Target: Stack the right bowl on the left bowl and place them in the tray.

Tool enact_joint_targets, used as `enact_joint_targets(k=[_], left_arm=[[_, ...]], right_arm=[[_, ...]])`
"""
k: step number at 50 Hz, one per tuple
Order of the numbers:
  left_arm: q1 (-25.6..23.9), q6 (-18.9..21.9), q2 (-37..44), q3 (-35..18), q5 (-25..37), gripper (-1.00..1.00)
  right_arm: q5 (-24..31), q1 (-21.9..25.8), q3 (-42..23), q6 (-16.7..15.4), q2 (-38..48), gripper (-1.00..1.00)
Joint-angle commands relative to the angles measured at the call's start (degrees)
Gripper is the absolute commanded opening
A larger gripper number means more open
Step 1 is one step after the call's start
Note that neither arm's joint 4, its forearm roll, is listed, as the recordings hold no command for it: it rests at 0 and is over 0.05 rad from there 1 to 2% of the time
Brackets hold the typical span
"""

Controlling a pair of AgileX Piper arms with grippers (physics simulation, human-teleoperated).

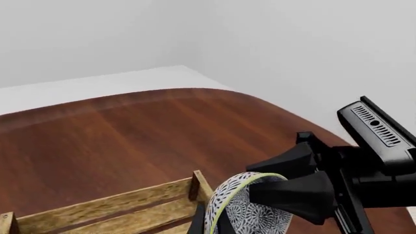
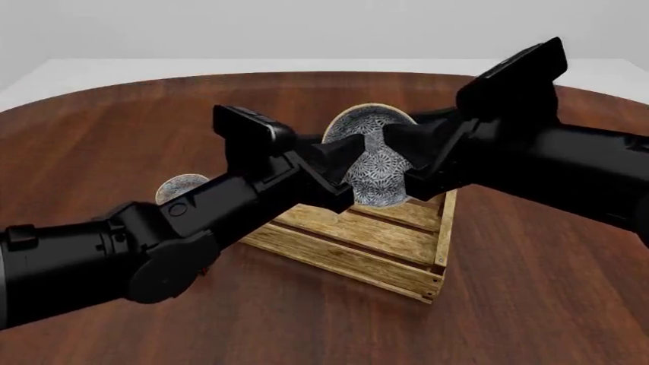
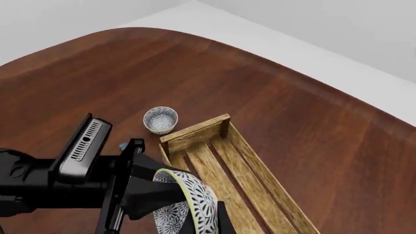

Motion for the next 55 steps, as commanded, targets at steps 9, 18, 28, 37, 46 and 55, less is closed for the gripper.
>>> enact_joint_targets(k=[9,18,28,37,46,55], left_arm=[[1.2,1.3,-0.3,1.4,-0.2,-1.00],[0.9,1.0,-0.4,1.5,-0.4,-1.00],[0.9,1.0,0.1,1.1,-0.6,-1.00],[1.3,0.7,1.7,-0.7,-0.3,-1.00],[2.7,0.5,4.4,-4.3,0.4,-1.00],[4.1,0.2,8.6,-6.6,-0.3,-1.00]], right_arm=[[0.1,-0.3,-0.3,0.6,-1.1,1.00],[0.1,-0.7,-0.3,0.4,-1.1,1.00],[0.2,-0.7,-0.3,0.6,-1.2,1.00],[0.3,-0.3,0.0,0.9,-1.5,1.00],[0.6,-0.2,0.4,1.1,-2.2,1.00],[1.0,-0.4,0.5,1.0,-2.9,1.00]])
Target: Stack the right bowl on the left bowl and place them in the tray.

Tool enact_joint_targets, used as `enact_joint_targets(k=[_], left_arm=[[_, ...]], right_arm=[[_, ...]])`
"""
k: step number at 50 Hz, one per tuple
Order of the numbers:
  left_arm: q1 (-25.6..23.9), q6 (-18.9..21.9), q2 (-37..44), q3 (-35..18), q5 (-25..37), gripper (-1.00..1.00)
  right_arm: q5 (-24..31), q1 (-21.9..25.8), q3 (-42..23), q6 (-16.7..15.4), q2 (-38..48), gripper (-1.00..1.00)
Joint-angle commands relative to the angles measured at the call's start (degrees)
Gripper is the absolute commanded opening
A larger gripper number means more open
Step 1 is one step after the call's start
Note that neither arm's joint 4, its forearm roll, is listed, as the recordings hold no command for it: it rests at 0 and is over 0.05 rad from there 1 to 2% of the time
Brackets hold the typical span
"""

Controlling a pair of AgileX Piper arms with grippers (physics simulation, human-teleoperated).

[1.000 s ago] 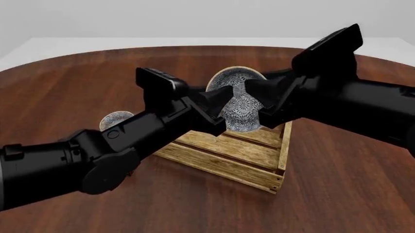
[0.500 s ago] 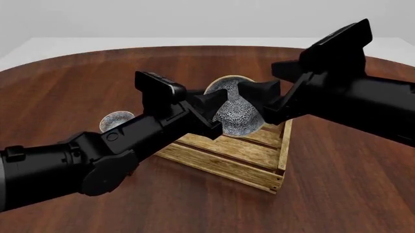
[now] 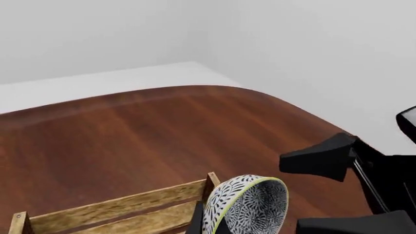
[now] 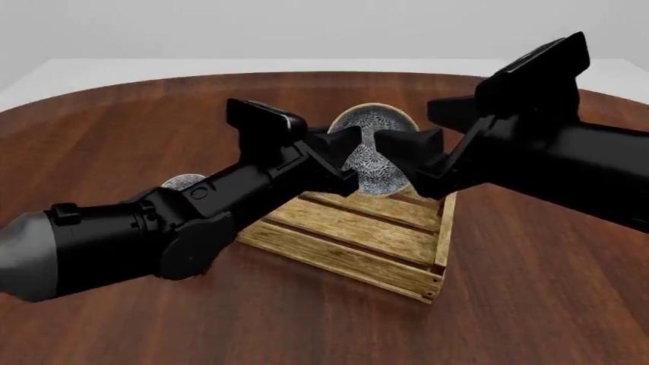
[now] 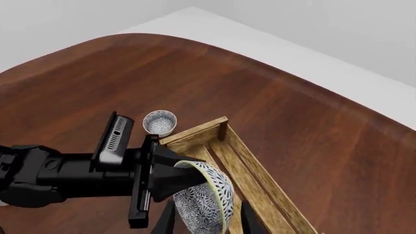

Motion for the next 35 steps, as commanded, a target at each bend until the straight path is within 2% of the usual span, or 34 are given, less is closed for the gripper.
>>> enact_joint_targets(k=[1,14,28,35], left_arm=[[1.6,0.1,3.8,-3.2,-0.5,-1.00],[5.1,1.2,4.0,-3.8,0.1,-1.00],[6.9,2.3,-1.5,-0.3,0.9,-1.00],[6.2,1.7,-4.7,2.1,1.7,-1.00]], right_arm=[[0.4,-0.2,0.2,0.0,-0.8,1.00],[0.8,-0.7,0.4,-0.1,-2.0,1.00],[1.1,-2.5,1.8,0.1,-4.4,1.00],[0.7,-4.1,2.4,0.3,-5.0,1.00]])
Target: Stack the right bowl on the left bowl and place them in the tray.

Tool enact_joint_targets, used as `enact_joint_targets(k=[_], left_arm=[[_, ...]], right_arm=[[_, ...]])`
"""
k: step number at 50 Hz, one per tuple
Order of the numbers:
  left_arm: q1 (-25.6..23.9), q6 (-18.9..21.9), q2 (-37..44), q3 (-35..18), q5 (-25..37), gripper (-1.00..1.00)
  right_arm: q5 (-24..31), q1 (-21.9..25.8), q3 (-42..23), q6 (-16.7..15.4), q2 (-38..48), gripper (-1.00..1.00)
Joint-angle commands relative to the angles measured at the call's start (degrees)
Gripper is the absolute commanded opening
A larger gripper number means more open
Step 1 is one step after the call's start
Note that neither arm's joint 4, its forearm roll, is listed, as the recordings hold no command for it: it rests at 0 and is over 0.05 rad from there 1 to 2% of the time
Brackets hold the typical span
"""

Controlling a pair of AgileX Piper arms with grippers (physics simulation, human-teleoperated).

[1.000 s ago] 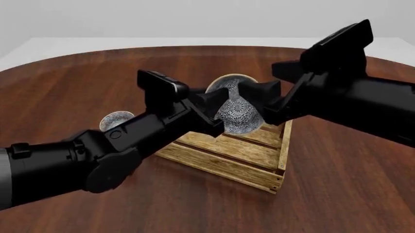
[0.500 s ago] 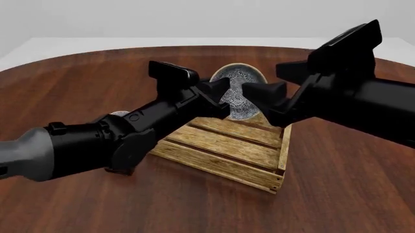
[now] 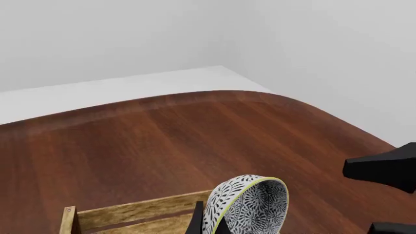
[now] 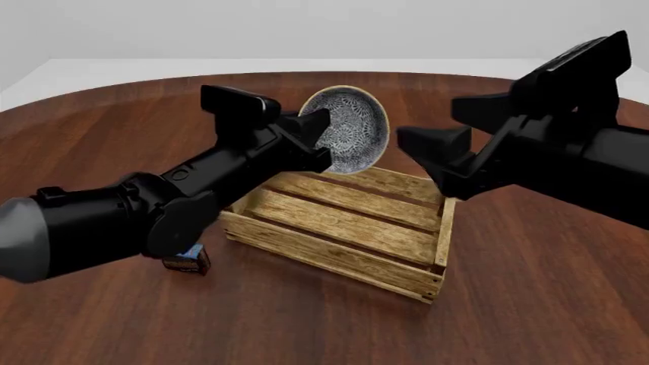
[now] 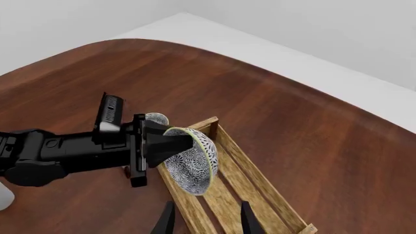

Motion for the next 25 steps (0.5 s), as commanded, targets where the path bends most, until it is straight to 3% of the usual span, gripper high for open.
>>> enact_joint_targets(k=[1,25], left_arm=[[0.1,0.3,-5.4,3.1,1.3,-1.00],[0.6,3.9,-15.6,7.1,8.5,-1.00]], right_arm=[[-0.4,-2.3,1.0,0.2,-1.4,1.00],[-3.4,-6.3,2.0,-1.6,-2.5,1.00]])
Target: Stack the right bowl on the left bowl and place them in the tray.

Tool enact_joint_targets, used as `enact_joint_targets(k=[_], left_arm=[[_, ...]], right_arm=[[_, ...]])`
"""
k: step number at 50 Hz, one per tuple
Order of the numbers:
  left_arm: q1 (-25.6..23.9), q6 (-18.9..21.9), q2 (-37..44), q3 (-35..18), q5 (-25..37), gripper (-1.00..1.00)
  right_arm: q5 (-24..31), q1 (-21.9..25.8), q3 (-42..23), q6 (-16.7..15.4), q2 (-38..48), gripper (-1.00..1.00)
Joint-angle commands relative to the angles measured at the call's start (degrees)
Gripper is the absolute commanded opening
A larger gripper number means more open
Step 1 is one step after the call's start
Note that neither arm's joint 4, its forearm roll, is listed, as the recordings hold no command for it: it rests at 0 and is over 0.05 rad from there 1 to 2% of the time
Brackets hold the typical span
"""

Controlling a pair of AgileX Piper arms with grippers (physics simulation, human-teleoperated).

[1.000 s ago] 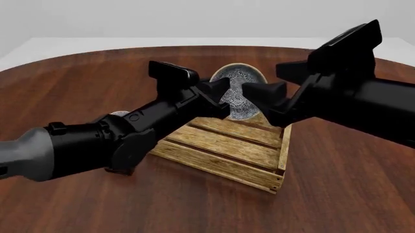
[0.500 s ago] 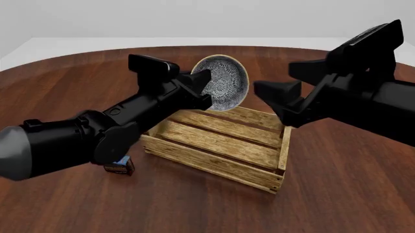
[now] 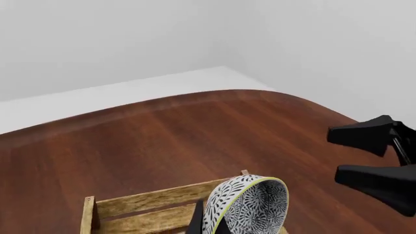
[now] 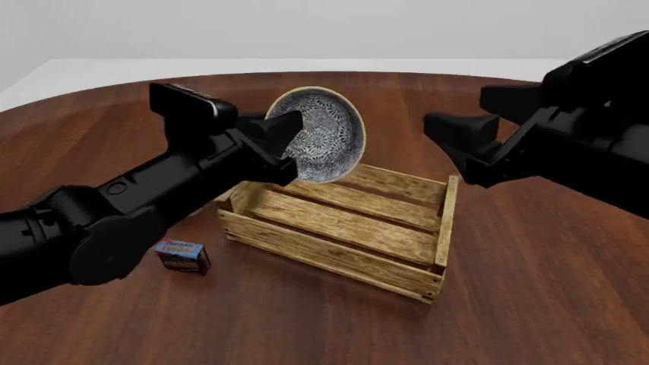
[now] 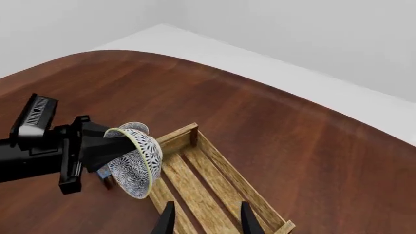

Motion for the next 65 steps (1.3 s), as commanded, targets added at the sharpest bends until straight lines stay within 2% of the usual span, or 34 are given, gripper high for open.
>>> enact_joint_targets(k=[1,15,32,37,54,57,65], left_arm=[[0.7,1.7,-4.3,1.1,3.5,-1.00],[2.1,4.2,-8.6,1.5,9.4,-1.00],[4.5,4.9,-9.5,-1.7,15.8,-1.00],[5.9,3.6,-10.5,-3.7,18.5,-1.00],[11.3,0.9,-10.5,-4.9,20.3,-1.00],[12.3,-0.8,-10.4,-5.0,21.2,-1.00],[14.7,-1.4,-10.3,-5.3,22.8,-1.00]], right_arm=[[-1.7,-1.7,0.7,-0.8,-0.3,1.00],[-4.9,-2.3,1.6,-1.9,-0.3,1.00],[-8.4,-1.9,3.3,-2.7,-1.8,1.00],[-9.1,-1.6,3.5,-2.1,-3.2,1.00],[-11.2,-0.7,4.3,-1.7,-4.0,1.00],[-11.4,-0.7,4.4,-2.2,-4.6,1.00],[-11.8,0.2,4.7,-3.1,-5.0,1.00]])
